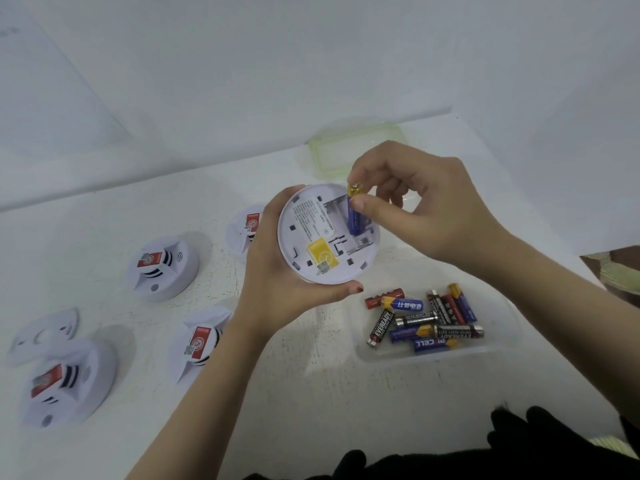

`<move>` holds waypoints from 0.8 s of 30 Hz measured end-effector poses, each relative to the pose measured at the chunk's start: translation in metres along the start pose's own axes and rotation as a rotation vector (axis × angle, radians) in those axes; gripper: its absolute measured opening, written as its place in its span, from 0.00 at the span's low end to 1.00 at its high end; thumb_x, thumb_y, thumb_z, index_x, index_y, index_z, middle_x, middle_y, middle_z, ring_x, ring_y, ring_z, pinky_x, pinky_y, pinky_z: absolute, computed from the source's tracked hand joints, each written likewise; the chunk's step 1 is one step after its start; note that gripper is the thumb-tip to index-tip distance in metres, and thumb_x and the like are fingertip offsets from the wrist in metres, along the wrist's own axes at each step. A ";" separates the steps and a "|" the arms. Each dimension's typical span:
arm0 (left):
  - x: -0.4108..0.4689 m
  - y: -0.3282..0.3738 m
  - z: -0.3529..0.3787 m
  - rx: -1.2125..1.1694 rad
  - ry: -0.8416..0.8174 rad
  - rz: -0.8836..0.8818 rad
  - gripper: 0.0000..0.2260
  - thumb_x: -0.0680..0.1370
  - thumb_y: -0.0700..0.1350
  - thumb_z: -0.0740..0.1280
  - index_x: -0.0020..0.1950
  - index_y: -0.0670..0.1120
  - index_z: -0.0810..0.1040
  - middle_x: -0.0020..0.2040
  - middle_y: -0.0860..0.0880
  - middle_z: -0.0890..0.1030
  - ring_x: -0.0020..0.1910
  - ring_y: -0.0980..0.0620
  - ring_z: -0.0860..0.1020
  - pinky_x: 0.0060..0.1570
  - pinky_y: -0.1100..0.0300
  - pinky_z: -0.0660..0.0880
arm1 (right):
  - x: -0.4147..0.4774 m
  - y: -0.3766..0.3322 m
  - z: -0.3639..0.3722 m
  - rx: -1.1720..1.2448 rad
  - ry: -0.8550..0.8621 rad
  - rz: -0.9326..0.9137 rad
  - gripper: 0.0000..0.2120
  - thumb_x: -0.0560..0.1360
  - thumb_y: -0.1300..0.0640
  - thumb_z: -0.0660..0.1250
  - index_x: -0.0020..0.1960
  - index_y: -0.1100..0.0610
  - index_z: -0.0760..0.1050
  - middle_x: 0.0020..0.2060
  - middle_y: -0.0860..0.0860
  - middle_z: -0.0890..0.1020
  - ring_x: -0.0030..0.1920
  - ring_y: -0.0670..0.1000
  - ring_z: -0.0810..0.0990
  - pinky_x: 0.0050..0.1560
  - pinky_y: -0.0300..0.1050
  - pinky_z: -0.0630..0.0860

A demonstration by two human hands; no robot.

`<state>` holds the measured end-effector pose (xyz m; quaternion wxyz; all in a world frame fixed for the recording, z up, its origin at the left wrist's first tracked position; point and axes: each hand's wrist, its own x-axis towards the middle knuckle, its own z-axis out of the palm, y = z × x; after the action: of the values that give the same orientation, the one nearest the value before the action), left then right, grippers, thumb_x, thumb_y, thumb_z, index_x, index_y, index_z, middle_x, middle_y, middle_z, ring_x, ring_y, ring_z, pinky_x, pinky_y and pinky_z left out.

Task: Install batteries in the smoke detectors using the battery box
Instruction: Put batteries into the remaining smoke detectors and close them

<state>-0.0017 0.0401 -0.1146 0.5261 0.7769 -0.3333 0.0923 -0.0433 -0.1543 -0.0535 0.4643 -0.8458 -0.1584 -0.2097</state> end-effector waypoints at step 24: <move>-0.014 0.020 0.006 0.017 0.095 0.156 0.36 0.61 0.62 0.75 0.65 0.65 0.64 0.62 0.72 0.70 0.61 0.68 0.72 0.60 0.72 0.67 | -0.029 0.009 0.026 0.073 0.095 -0.158 0.09 0.73 0.63 0.65 0.53 0.58 0.78 0.51 0.49 0.81 0.49 0.50 0.82 0.39 0.40 0.78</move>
<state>-0.0258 0.0357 -0.1091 0.5257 0.7478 -0.3669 0.1725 -0.0589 -0.1390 -0.0876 0.4839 -0.8022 -0.2101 -0.2794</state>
